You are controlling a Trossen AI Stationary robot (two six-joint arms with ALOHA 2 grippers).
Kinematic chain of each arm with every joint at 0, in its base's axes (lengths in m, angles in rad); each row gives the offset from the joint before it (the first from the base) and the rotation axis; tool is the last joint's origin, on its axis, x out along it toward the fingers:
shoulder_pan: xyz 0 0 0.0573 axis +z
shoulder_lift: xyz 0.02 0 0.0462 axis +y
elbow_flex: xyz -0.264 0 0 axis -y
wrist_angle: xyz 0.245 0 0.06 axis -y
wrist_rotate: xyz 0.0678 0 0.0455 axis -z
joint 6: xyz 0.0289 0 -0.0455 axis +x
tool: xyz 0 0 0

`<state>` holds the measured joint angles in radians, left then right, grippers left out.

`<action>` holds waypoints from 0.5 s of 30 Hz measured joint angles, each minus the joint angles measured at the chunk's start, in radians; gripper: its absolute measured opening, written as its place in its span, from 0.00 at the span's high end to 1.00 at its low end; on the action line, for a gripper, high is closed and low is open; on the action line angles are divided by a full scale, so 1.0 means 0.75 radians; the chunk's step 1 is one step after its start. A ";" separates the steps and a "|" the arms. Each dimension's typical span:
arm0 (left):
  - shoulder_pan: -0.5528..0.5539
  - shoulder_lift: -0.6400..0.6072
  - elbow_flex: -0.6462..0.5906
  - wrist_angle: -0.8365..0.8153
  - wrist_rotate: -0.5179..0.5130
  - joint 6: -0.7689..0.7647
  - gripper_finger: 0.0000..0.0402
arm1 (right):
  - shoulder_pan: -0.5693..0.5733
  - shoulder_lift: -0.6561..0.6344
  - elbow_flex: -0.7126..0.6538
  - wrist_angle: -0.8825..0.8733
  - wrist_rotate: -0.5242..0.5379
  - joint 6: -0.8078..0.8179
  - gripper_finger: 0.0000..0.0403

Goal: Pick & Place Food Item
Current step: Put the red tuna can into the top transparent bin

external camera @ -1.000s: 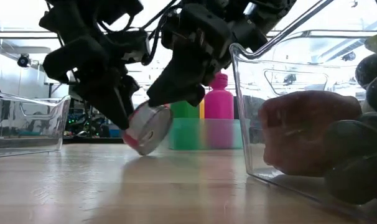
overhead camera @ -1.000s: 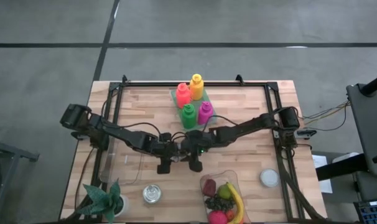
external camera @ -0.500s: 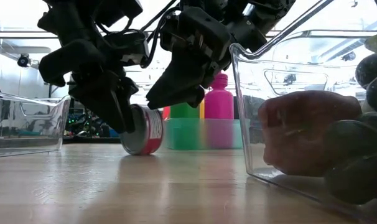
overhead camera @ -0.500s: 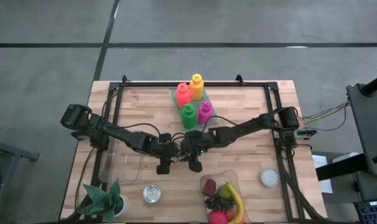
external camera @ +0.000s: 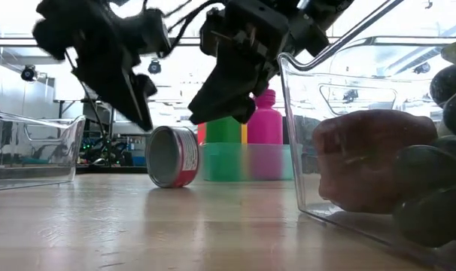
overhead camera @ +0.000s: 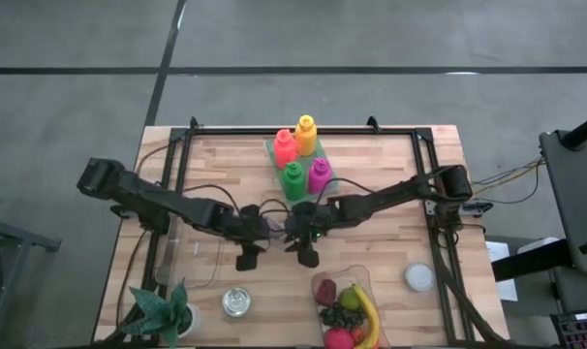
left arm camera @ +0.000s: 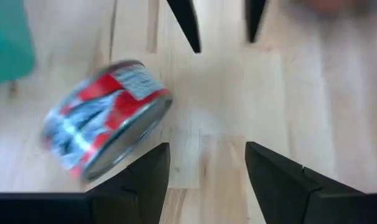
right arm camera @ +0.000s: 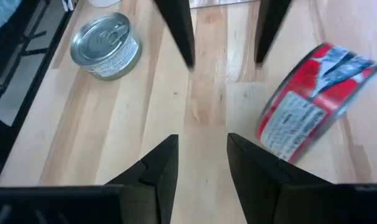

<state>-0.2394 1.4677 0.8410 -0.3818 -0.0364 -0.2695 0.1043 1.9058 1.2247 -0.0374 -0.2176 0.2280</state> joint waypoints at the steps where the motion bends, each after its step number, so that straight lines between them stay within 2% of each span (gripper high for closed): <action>1: 0.000 -0.038 0.000 -0.014 0.000 0.000 0.47 | 0.000 -0.012 0.000 -0.035 0.000 -0.006 0.67; 6: 0.001 -0.223 0.010 -0.011 -0.014 0.003 0.47 | -0.002 -0.074 0.000 -0.164 0.001 -0.033 0.67; 11: 0.002 -0.316 0.017 0.106 -0.143 0.014 0.47 | -0.018 -0.124 0.003 -0.280 0.004 -0.039 0.67; 15: 0.005 -0.322 0.016 0.219 -0.162 0.021 0.47 | -0.049 -0.169 0.003 -0.275 -0.146 -0.014 0.67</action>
<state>-0.2359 1.2263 0.8532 -0.2179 -0.1577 -0.2538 0.0676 1.7790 1.2266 -0.2435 -0.3272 0.2175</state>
